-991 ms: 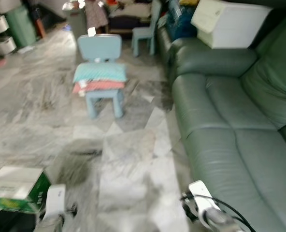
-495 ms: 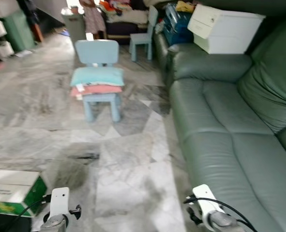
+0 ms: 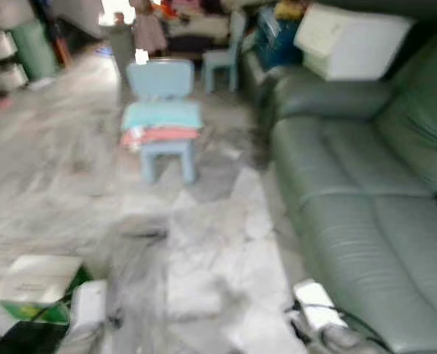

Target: Move the pillow to the sofa

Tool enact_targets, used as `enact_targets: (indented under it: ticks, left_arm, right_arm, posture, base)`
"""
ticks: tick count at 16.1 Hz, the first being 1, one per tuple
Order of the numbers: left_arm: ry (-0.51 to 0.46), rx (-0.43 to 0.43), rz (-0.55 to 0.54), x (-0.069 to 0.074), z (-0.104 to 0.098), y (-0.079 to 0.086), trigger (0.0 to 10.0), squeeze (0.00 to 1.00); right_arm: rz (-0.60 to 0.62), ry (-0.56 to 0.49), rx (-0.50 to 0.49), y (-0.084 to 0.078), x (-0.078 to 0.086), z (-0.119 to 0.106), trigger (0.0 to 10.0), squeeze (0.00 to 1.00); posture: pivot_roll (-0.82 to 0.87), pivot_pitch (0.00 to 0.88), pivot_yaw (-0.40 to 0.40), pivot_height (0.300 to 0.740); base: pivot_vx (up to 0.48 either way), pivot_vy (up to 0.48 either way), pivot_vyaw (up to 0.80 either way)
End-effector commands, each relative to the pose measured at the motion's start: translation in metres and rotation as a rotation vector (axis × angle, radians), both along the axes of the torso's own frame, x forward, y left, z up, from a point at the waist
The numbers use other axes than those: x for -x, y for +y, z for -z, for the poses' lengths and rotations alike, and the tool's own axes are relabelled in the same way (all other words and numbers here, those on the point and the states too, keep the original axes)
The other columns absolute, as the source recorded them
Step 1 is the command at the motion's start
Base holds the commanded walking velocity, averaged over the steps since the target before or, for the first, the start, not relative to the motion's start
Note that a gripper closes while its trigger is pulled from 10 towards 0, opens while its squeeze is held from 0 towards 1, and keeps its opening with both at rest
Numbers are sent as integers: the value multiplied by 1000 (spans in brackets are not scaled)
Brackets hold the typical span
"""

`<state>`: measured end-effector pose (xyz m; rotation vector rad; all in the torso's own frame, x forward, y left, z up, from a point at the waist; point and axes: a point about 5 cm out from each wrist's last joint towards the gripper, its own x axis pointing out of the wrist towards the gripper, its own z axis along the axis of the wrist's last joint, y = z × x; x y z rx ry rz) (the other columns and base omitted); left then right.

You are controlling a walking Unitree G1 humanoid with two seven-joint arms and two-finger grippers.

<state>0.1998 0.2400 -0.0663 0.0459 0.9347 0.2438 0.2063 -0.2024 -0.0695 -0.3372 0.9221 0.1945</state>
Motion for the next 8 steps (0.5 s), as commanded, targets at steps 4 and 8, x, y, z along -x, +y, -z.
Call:
enact_targets:
  ticks: [4, 8]
  left_arm:
    - [3, -48, 19, 2, -3, 12, 10000, 0]
    - [2, -36, 13, 1, -3, 12, 10000, 0]
  right_arm:
    - [-23, -26, -13, 9, -8, -3, 10000, 0]
    - [-32, -22, -7, 8, -7, -3, 10000, 0]
  posture:
    - [-146, 0, -10, 740]
    - [-148, 0, -8, 740]
  base:
    - [0, 240, 0]
    - [0, 0, 0]
